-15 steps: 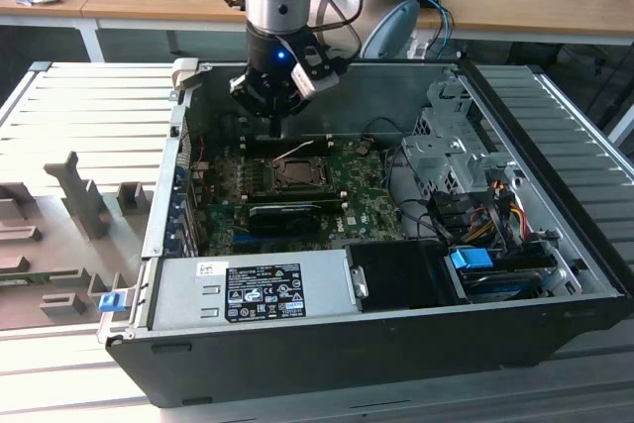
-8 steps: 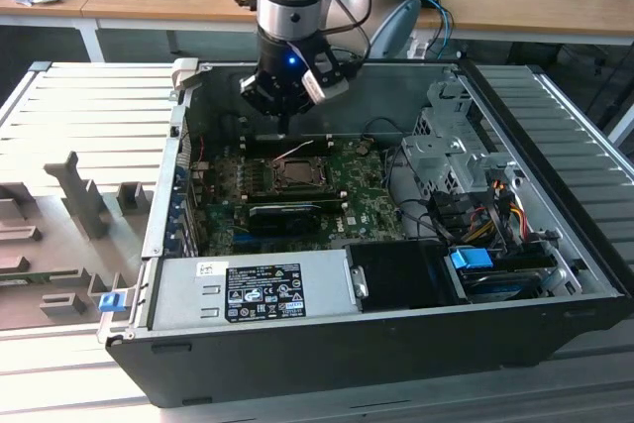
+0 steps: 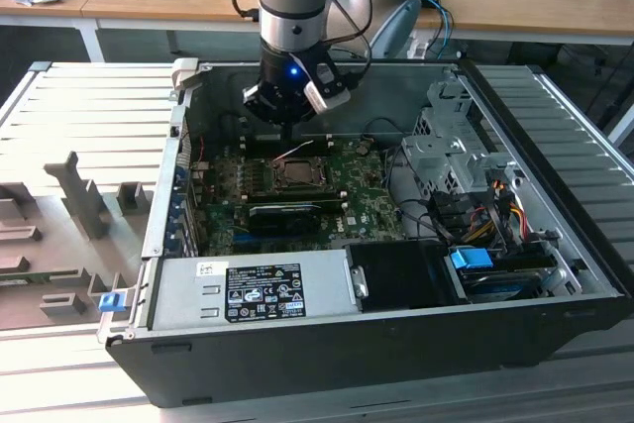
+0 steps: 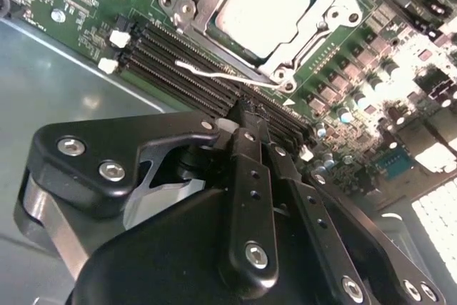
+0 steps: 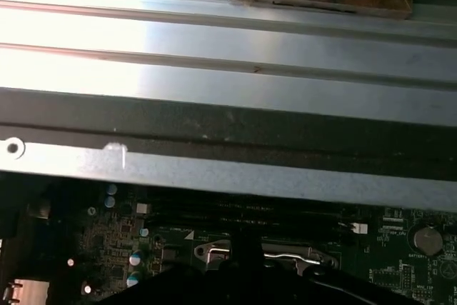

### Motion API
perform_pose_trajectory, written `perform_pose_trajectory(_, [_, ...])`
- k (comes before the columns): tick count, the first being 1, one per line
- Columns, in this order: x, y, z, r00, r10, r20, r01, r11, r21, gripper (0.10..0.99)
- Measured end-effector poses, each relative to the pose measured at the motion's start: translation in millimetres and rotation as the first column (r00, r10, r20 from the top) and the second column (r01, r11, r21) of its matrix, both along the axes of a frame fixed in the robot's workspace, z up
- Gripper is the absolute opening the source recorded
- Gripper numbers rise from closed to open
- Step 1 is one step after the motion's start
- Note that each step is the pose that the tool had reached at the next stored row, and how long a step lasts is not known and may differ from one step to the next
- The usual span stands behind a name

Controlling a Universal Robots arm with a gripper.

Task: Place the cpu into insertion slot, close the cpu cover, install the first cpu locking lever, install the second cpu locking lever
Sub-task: 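Install the first cpu locking lever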

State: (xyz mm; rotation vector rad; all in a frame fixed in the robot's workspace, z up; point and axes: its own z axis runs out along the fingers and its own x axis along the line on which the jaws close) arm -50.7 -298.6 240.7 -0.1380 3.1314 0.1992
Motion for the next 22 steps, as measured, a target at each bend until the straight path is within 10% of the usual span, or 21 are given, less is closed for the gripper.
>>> perform_pose_trajectory(7, [0.1,-5.2,-1.8,0.9998,0.0,0.0214,0.0,1.0,0.005,0.106])
perform_pose_trajectory(22, [10.1,-0.4,-12.6,0.9995,0.02,0.0238,-0.02,0.9998,0.007,0.106])
